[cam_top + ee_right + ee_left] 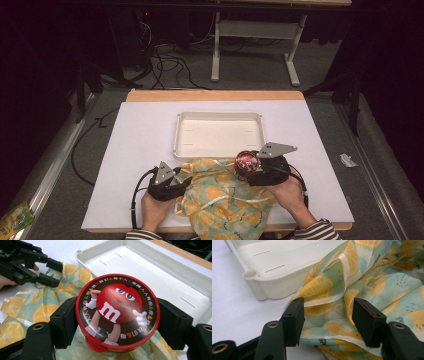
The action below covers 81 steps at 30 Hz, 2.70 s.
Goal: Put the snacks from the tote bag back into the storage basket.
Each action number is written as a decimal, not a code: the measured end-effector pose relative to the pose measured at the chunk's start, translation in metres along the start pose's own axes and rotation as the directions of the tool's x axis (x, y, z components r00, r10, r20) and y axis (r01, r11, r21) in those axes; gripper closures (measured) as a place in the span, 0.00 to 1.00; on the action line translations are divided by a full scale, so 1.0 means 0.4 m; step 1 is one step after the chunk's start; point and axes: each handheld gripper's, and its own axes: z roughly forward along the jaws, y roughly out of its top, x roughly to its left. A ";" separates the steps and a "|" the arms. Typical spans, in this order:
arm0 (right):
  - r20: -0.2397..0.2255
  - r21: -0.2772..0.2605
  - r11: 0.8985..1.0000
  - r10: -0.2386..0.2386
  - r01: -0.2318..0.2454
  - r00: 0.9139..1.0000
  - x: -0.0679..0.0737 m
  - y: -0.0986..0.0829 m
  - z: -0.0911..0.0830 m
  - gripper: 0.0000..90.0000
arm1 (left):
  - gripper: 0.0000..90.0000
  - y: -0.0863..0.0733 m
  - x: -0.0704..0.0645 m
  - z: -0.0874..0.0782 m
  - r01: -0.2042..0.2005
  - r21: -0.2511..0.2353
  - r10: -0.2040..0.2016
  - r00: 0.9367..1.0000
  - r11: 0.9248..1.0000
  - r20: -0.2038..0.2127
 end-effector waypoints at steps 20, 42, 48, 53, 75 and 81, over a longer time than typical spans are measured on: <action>-0.011 -0.003 1.000 0.019 -0.019 1.000 -0.034 0.048 -0.006 0.29 | 0.48 0.000 0.000 -0.001 -0.001 -0.004 0.001 1.000 1.000 0.000; -0.005 -0.007 0.998 0.069 -0.069 0.998 -0.085 0.089 0.007 0.29 | 0.48 0.000 0.001 -0.001 0.000 -0.005 0.000 1.000 1.000 0.002; -0.002 0.001 0.997 0.077 -0.077 0.997 -0.097 0.100 0.016 0.29 | 0.48 0.000 0.001 -0.001 0.000 -0.005 0.000 1.000 1.000 0.003; 0.008 0.008 0.996 0.087 -0.087 0.996 -0.106 0.102 0.026 0.29 | 0.48 0.000 0.001 -0.001 0.000 -0.005 0.000 1.000 1.000 0.003; 0.054 0.027 0.990 0.136 -0.138 0.989 -0.160 0.130 0.066 0.29 | 0.48 -0.001 0.001 -0.001 0.001 -0.007 -0.001 1.000 1.000 0.008; 0.061 0.033 0.989 0.143 -0.146 0.988 -0.171 0.139 0.078 0.29 | 0.48 0.000 0.001 -0.001 0.000 -0.005 0.000 1.000 1.000 0.005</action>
